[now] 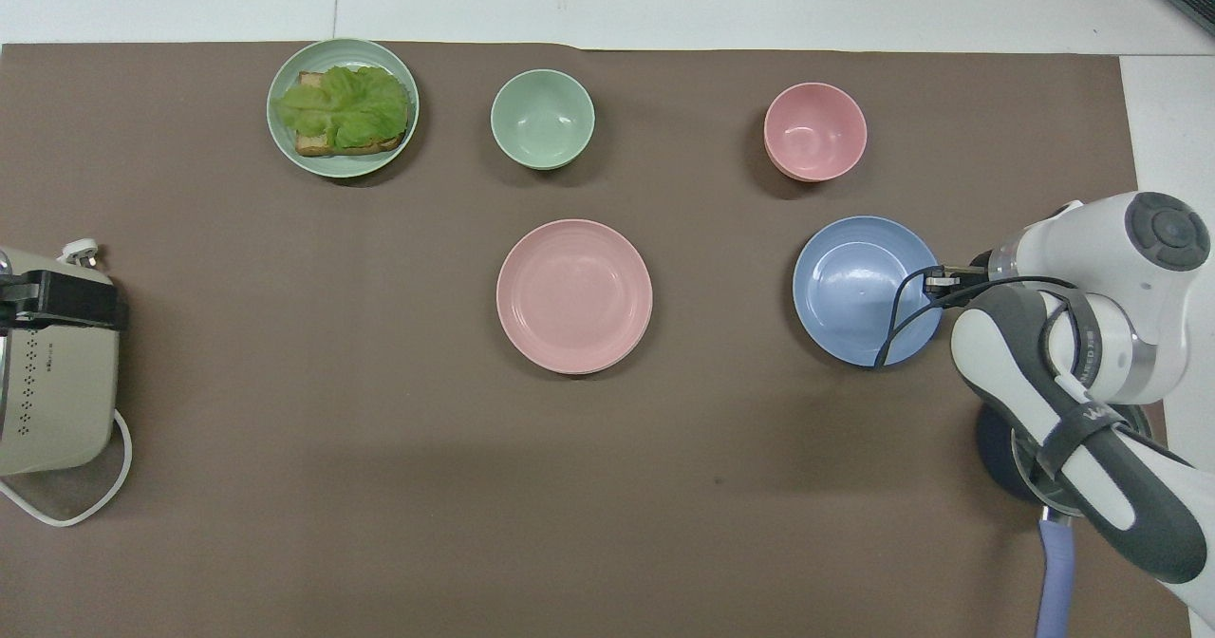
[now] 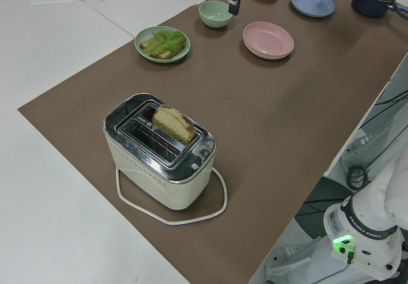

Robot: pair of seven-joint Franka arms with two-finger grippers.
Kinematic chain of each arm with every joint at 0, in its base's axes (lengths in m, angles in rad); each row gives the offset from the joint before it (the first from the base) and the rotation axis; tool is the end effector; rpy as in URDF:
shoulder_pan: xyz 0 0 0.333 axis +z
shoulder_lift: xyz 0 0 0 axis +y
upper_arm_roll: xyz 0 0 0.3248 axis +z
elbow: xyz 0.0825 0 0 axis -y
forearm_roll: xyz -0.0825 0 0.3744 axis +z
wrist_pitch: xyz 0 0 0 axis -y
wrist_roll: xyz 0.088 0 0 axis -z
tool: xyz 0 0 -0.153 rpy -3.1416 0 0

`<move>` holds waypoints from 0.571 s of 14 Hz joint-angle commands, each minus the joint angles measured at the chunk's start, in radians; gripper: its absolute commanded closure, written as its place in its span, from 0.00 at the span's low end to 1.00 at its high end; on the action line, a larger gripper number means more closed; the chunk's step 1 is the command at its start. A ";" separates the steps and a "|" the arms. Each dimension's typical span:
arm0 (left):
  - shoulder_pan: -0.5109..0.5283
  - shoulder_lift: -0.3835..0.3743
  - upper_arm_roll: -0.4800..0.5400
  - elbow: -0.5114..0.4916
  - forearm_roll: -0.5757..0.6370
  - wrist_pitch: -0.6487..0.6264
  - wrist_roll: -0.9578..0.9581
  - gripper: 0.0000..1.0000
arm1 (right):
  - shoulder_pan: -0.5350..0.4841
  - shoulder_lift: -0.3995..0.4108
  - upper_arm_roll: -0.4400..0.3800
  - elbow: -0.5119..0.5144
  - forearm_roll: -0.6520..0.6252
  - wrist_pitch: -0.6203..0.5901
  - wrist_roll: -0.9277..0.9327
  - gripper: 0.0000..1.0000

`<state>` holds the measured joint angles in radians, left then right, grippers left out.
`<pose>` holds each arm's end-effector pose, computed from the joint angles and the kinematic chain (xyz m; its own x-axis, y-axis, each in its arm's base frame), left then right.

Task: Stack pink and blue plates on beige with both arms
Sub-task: 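Reach the right gripper to the rim of the blue plate and grasp it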

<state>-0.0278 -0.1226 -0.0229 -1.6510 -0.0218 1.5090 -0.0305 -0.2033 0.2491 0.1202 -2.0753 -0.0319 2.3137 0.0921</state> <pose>0.4969 -0.0294 0.6091 0.9996 -0.0213 -0.0200 -0.0209 -0.9996 0.0184 0.5738 -0.0500 0.2785 0.9877 -0.1564 -0.0091 -0.1564 -0.9877 -0.0054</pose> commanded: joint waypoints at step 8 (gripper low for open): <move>0.017 -0.005 -0.008 0.013 0.002 -0.021 0.015 0.00 | -0.005 -0.097 0.065 0.092 0.055 -0.200 -0.020 1.00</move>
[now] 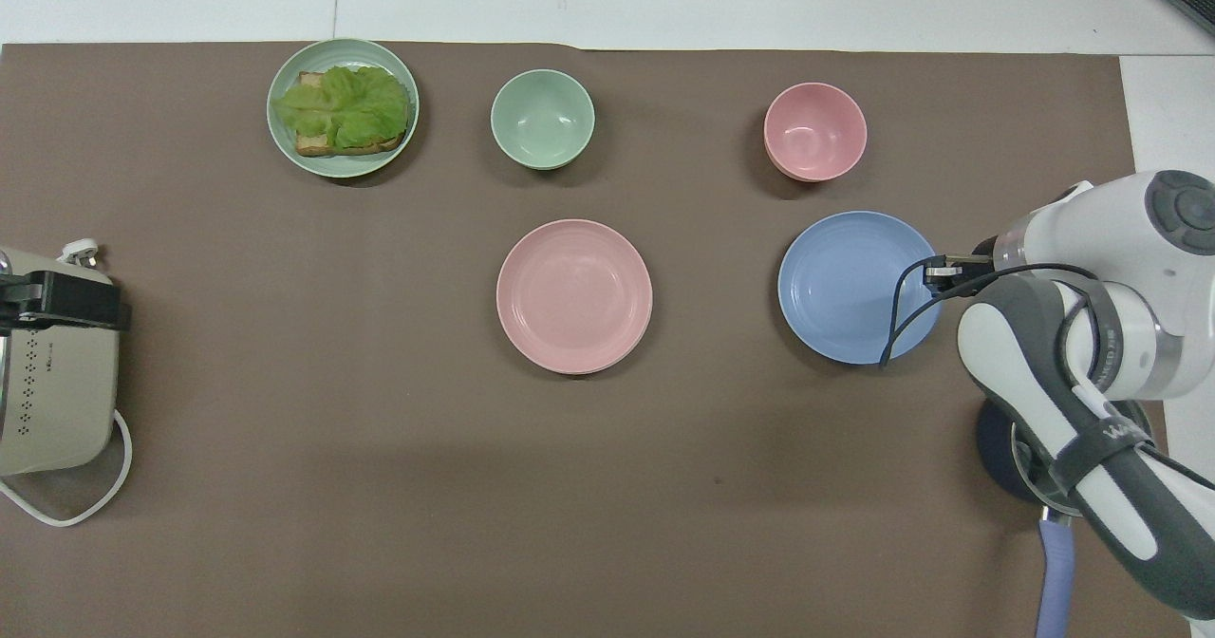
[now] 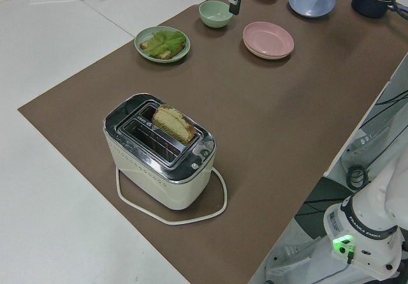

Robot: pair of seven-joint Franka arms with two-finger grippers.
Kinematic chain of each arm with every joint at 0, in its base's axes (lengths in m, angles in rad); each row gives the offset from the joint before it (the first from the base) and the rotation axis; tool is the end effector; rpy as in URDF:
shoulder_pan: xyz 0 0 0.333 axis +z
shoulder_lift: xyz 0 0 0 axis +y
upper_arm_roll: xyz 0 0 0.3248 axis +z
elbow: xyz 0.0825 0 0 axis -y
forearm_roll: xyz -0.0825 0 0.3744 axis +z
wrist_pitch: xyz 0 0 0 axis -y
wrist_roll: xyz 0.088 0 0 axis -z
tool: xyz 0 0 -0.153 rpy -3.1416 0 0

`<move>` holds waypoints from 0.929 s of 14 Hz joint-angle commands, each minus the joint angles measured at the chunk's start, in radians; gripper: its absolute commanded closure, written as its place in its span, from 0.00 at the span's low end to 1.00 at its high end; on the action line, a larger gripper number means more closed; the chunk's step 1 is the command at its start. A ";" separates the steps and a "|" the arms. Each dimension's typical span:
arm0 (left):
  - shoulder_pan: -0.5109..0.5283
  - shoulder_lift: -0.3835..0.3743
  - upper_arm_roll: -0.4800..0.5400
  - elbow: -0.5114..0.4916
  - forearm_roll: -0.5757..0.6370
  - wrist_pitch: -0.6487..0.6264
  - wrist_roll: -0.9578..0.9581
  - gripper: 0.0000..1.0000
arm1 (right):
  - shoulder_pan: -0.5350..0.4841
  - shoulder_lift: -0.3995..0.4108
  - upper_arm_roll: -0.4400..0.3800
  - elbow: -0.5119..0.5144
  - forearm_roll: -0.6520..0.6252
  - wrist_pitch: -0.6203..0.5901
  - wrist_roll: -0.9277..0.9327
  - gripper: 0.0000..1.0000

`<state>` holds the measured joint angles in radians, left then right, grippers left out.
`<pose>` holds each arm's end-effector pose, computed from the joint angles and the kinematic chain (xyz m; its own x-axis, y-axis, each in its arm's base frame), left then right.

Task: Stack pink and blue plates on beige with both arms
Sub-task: 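Reach the right gripper to the rim of the blue plate and grasp it, then carry the blue plate with the right gripper over the pink plate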

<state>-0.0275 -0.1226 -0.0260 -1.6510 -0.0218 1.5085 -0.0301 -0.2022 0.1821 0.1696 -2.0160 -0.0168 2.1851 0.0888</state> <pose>0.4967 -0.0308 0.6090 0.9995 -0.0245 -0.0205 -0.0241 -0.9995 0.0180 0.5771 -0.0216 0.3318 0.9934 -0.1139 -0.0117 -0.1141 -0.9933 -0.0160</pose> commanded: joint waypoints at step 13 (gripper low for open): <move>0.017 -0.005 -0.006 0.013 0.002 -0.021 0.015 0.00 | 0.184 -0.104 0.119 0.045 0.161 -0.012 0.258 1.00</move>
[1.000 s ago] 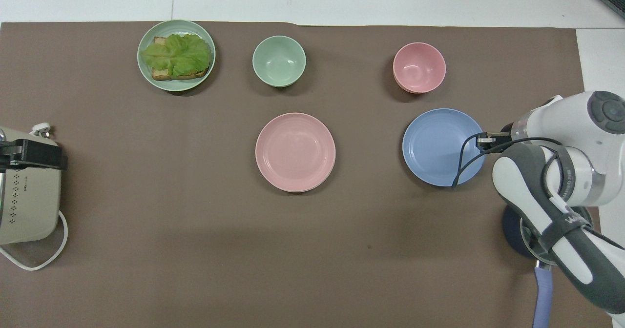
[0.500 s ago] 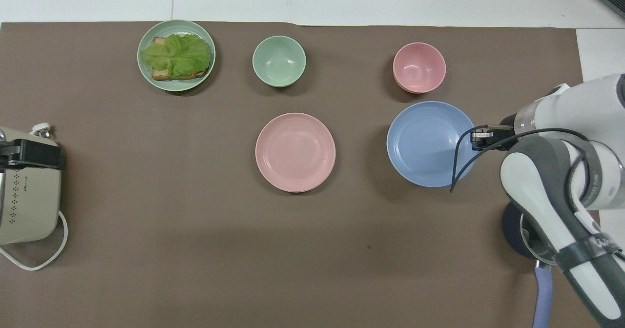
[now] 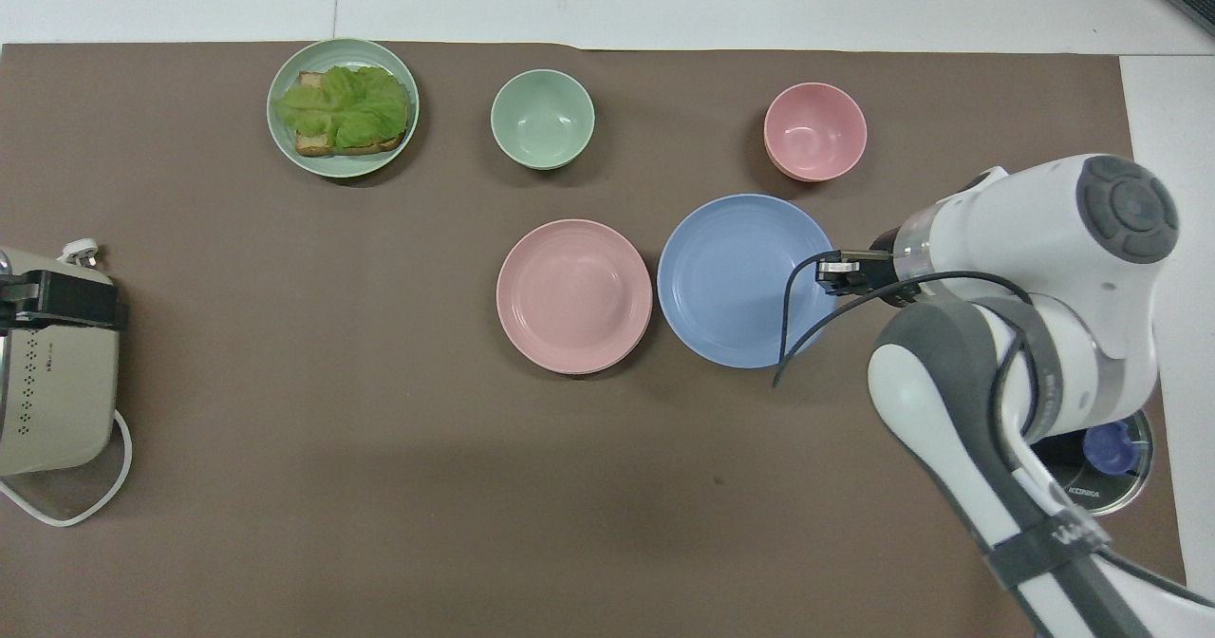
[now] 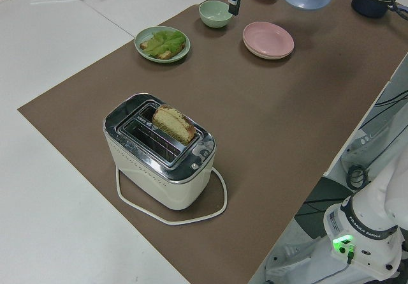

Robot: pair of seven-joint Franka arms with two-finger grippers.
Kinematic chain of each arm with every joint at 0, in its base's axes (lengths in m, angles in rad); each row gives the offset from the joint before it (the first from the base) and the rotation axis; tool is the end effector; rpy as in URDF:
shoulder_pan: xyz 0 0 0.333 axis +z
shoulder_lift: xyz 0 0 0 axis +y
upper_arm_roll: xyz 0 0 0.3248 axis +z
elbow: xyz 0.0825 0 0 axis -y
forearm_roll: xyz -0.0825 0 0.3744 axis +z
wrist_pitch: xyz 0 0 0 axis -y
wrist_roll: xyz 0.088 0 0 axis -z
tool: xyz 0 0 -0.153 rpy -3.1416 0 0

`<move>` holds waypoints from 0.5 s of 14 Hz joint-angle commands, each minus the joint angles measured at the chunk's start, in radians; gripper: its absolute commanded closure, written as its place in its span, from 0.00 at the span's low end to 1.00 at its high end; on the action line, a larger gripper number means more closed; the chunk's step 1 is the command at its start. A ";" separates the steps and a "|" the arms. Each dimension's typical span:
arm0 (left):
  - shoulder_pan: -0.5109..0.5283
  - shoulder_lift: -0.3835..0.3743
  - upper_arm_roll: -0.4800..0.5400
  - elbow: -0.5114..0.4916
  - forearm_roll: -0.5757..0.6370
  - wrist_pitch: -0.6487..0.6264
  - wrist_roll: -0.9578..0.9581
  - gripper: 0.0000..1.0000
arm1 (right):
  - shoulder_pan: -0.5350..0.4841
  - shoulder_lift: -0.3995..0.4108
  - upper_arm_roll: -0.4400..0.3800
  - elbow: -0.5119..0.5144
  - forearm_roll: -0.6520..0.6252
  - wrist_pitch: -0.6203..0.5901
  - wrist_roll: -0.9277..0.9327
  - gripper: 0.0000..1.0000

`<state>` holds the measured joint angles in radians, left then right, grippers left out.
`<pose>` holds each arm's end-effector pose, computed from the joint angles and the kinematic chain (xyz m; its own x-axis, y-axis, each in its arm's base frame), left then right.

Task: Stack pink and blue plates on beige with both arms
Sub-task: 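Carry the blue plate with the right gripper over the pink plate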

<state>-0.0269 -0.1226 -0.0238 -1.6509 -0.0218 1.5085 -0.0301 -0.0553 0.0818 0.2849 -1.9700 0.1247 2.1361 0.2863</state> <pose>0.4968 -0.0294 0.6091 0.9996 -0.0217 -0.0204 -0.0213 -0.9996 0.0183 0.5625 0.1396 0.4075 0.9915 -0.1236 0.0413 -0.1161 -0.9817 -0.1510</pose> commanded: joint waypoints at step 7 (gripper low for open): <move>0.016 -0.005 -0.007 0.013 0.002 -0.021 0.015 0.00 | 0.160 0.102 0.004 -0.004 0.019 0.215 0.132 1.00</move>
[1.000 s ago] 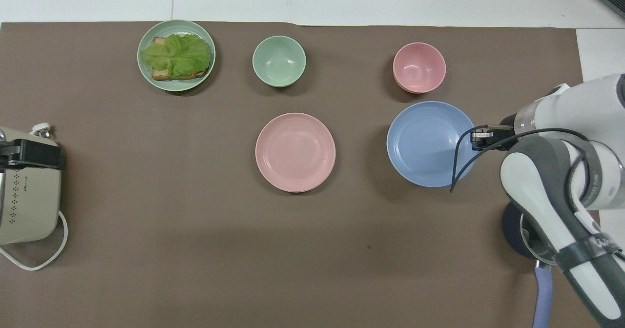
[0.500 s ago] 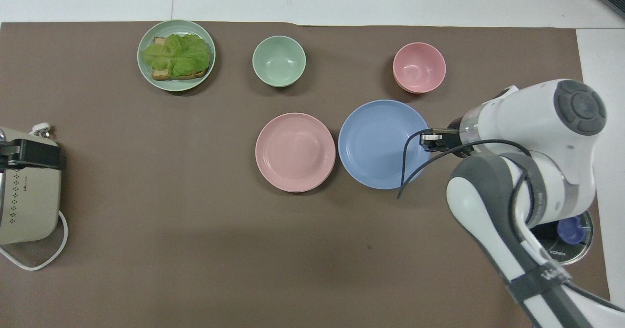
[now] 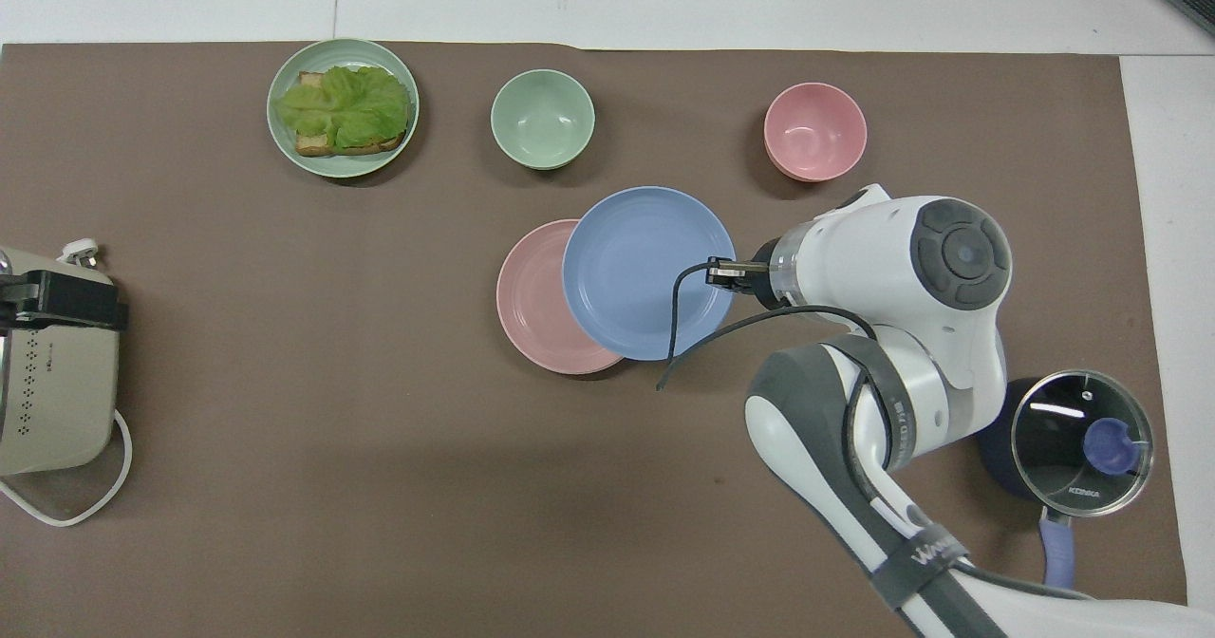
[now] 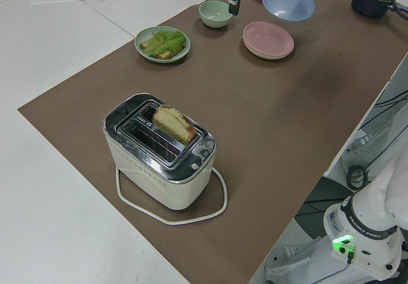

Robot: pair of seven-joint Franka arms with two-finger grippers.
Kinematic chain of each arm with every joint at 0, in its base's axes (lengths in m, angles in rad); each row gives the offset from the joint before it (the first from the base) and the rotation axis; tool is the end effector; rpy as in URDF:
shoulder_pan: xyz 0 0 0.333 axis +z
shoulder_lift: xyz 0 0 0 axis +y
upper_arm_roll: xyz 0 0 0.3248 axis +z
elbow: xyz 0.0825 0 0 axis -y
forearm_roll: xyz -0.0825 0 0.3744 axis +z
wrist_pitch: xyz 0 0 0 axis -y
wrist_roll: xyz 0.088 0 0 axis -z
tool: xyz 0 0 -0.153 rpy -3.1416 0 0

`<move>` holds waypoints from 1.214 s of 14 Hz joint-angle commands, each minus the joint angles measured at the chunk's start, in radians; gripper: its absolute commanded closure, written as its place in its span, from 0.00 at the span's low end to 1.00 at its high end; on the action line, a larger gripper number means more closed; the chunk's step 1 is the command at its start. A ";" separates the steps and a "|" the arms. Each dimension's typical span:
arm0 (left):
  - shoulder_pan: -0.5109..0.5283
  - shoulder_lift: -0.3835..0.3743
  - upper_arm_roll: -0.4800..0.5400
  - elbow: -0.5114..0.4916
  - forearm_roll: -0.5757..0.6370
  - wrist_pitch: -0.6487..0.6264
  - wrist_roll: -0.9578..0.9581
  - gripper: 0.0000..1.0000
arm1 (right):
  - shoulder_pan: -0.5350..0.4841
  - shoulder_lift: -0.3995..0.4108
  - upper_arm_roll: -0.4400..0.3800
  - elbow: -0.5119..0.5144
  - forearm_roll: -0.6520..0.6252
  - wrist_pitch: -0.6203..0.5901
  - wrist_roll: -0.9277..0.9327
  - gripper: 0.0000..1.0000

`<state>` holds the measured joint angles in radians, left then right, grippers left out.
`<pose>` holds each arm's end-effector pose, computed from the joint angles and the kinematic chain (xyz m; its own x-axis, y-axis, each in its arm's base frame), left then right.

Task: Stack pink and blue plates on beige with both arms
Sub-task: 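Carry the blue plate with the right gripper over the pink plate, then lower the blue plate onto the pink plate and open the right gripper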

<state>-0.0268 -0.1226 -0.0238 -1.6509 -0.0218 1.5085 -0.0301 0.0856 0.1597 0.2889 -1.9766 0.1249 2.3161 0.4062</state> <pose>0.4968 -0.0293 0.6091 0.9996 -0.0216 -0.0204 -0.0212 -0.9996 0.0183 0.5644 0.2244 0.3793 0.9867 -0.1256 0.1029 -0.1021 -0.9728 -0.2080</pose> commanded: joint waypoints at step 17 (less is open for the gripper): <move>0.016 -0.005 -0.007 0.013 0.002 -0.021 0.015 0.00 | 0.105 0.178 0.009 0.002 0.019 0.203 -0.021 0.99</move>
<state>-0.0265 -0.1226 -0.0238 -1.6509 -0.0218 1.5085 -0.0301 0.1940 0.3273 0.2910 -1.9771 0.1253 2.4973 0.4062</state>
